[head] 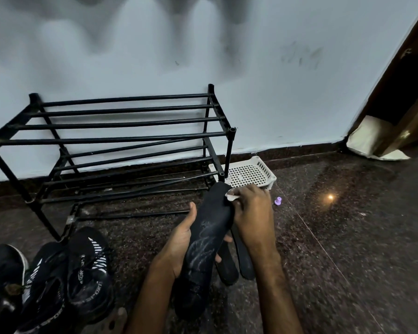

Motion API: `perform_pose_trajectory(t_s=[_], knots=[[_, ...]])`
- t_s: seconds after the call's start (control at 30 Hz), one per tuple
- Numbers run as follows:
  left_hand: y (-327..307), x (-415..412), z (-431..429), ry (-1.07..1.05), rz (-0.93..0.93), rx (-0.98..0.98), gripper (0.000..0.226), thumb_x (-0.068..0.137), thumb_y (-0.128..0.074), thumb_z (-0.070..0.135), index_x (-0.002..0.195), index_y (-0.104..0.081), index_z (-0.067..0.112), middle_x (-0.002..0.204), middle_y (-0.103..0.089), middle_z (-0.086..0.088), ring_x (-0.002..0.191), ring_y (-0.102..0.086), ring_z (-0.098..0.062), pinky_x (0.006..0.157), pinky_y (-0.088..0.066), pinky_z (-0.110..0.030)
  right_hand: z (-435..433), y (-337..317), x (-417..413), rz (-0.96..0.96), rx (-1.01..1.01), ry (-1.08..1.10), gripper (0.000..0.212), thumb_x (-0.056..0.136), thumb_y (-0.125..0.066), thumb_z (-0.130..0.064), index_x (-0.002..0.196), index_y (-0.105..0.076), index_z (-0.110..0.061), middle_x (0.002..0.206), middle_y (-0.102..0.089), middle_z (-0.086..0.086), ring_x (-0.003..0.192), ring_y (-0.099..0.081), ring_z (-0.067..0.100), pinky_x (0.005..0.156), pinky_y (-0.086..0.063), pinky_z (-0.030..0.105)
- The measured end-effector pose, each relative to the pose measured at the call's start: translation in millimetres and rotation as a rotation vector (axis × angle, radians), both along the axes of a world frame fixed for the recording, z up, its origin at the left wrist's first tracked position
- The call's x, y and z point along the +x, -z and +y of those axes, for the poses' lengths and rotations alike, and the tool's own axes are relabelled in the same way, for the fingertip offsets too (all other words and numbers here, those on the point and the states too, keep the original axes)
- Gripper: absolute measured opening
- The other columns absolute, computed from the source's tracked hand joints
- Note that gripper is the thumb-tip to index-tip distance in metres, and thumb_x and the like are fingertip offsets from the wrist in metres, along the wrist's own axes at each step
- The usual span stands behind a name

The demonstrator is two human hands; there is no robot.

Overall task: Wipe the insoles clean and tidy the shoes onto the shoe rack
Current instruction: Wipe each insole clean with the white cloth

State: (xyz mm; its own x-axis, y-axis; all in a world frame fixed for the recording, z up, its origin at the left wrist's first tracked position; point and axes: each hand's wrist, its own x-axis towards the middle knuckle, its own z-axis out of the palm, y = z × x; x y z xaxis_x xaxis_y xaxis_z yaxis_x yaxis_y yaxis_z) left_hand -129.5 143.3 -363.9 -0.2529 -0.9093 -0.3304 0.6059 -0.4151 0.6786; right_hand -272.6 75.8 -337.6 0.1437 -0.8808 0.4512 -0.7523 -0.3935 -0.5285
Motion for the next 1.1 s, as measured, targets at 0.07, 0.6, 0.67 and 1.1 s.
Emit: perform_pose_trajectory(t_s=[0.07, 0.6, 0.67, 1.1], knots=[[-4.2, 1.4, 0.2, -0.034, 0.025, 0.0, 0.077, 0.093, -0.036, 0.065, 0.109, -0.071, -0.002, 0.088, -0.069, -0.025, 0.061, -0.068, -0.031, 0.047, -0.056, -0.037, 3.7, -2.4, 1.4, 0.032, 0.102, -0.164, 0.028, 0.077, -0.067, -0.001, 0.091, -0.073, -0.025, 0.095, -0.064, -0.01, 0.09, -0.051, 0.006, 0.101, -0.041, 0.046], [-9.3, -3.6, -0.9, 0.004, 0.041, -0.055, 0.079, 0.089, -0.025, 0.069, 0.13, -0.057, 0.008, 0.097, -0.069, -0.024, 0.069, -0.069, -0.035, 0.046, -0.057, -0.043, 12.2, -8.1, -0.3, 0.13, 0.235, -0.259, 0.023, 0.083, -0.067, -0.012, 0.093, -0.072, -0.031, 0.098, -0.062, -0.019, 0.098, -0.055, -0.003, 0.12, -0.012, 0.05], [-6.3, -3.4, -1.8, 0.03, 0.009, -0.054, 0.083, 0.088, -0.026, 0.07, 0.131, -0.057, 0.006, 0.101, -0.067, -0.028, 0.072, -0.069, -0.036, 0.048, -0.058, -0.042, 7.7, -8.0, -9.2, 0.167, 0.179, -0.151, 0.021, 0.082, -0.068, -0.012, 0.09, -0.071, -0.032, 0.096, -0.064, -0.017, 0.096, -0.057, 0.001, 0.117, -0.017, 0.052], [-2.9, -1.7, 0.3, 0.041, 0.026, -0.024, 0.08, 0.093, -0.028, 0.065, 0.11, -0.072, 0.0, 0.095, -0.067, -0.031, 0.068, -0.069, -0.034, 0.049, -0.057, -0.036, -4.8, -0.9, -12.4, 0.134, 0.113, -0.097, 0.019, 0.083, -0.071, -0.013, 0.09, -0.072, -0.031, 0.096, -0.065, -0.014, 0.096, -0.059, 0.007, 0.114, -0.022, 0.056]])
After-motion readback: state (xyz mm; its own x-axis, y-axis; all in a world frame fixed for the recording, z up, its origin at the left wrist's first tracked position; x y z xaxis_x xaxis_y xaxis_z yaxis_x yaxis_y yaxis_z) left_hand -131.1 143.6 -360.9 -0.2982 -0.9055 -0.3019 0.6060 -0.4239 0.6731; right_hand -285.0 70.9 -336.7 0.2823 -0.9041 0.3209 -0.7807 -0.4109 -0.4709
